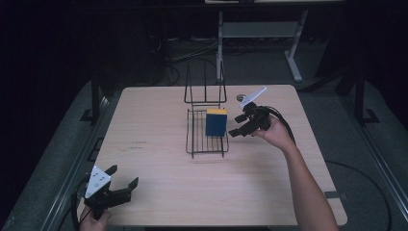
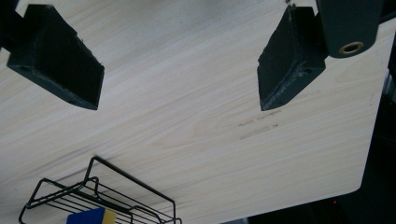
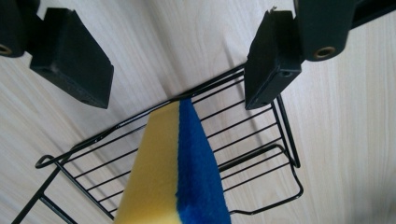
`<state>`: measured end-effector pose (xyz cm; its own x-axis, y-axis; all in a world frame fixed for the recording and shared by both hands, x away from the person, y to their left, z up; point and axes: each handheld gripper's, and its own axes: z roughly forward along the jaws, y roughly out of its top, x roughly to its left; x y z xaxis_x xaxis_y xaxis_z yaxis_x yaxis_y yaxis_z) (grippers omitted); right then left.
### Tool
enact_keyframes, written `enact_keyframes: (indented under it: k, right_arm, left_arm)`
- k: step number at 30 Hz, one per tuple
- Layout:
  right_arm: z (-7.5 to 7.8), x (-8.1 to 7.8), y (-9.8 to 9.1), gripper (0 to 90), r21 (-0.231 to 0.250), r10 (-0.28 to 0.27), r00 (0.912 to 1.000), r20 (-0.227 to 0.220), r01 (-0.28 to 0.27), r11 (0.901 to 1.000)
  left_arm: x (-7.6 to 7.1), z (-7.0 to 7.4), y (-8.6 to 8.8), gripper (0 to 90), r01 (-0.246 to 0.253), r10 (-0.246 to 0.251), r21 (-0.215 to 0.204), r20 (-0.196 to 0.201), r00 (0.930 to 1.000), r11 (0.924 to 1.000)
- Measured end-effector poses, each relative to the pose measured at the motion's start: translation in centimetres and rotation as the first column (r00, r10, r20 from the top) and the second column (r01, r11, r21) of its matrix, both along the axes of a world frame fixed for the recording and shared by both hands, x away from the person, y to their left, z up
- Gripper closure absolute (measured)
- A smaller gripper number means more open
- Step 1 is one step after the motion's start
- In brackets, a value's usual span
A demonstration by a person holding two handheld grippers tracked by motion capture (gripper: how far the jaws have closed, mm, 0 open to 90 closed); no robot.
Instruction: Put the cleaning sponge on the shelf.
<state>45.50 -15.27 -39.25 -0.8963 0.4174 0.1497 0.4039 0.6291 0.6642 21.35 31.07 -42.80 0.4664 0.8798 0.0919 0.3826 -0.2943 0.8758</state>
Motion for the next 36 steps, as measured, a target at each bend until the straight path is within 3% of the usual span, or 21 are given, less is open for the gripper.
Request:
enact_keyframes:
  k: [6, 20, 36]
  right_arm:
    - [0.6, -0.5, -0.5, 23.6, 0.014, 0.001, 0.9997, 0.025, -0.002, 0.9999]
    - [0.0, -1.3, -1.1, 23.6, -0.01, 0.002, 0.9999, 0.01, -0.002, 0.9999]
    - [0.3, -2.3, -1.9, 22.6, -0.03, 0.008, 1.0, 0.001, -0.008, 0.9995]
  left_arm:
    - [0.0, -0.1, -0.2, 14.1, 0.005, -0.005, 0.003, -0.003, 1.0, 1.0]
    - [0.0, -0.1, -0.1, 14.1, -0.001, 0.001, 0.003, -0.004, 1.0, 1.0]
    - [0.0, -0.1, 0.0, 14.1, -0.002, 0.002, 0.004, -0.003, 1.0, 1.0]
